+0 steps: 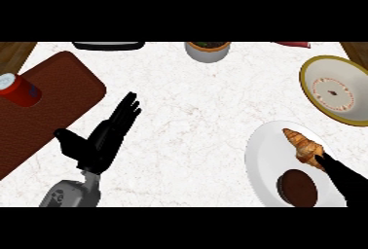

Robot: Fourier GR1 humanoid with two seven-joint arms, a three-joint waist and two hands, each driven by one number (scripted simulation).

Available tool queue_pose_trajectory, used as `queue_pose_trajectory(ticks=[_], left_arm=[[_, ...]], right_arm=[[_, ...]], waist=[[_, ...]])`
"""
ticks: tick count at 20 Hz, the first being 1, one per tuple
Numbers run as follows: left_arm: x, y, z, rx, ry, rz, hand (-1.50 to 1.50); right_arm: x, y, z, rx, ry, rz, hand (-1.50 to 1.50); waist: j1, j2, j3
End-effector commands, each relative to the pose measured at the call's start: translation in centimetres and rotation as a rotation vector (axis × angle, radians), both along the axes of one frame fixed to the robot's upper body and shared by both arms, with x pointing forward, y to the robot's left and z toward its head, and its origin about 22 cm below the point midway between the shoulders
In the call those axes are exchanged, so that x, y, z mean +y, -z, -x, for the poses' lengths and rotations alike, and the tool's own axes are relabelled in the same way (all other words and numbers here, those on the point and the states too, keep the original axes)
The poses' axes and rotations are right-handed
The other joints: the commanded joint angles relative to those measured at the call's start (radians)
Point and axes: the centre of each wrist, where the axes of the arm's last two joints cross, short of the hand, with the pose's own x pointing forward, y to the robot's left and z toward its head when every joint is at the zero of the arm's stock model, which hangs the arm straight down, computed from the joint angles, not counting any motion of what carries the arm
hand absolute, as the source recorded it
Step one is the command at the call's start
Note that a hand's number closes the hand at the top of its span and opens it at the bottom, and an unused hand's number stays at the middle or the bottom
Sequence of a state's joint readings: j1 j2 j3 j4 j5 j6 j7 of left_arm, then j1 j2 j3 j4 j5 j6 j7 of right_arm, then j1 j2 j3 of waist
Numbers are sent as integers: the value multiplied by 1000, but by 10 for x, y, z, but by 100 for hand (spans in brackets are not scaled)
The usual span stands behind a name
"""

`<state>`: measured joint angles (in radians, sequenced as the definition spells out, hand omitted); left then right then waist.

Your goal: Pick the cupcake from the plate and place it in the bowl

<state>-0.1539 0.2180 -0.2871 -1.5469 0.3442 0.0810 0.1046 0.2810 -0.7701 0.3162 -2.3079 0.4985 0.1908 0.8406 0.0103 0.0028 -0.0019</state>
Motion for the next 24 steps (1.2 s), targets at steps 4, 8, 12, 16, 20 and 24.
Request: queue_pose_trajectory(ticks=[4,8,12,16,20,24], left_arm=[[-14,8,3,-1,-11,-16,0],[15,3,0,16,-6,6,0],[-17,1,-3,11,4,2,0],[22,7,7,-3,-16,10,0],[21,7,-4,1,-7,-2,0],[0,12,-7,12,6,11,0]], right_arm=[[25,3,-19,118,36,89,-150],[10,22,-24,180,75,87,-150],[4,31,-31,190,40,94,-150],[5,47,-33,180,28,113,-150],[21,52,-36,174,44,139,-150],[17,69,-48,172,45,130,-150]], waist=[[-5,-2,1],[-12,-3,2],[-14,-3,2],[-12,-3,2],[-13,-3,2],[-13,-3,2]])
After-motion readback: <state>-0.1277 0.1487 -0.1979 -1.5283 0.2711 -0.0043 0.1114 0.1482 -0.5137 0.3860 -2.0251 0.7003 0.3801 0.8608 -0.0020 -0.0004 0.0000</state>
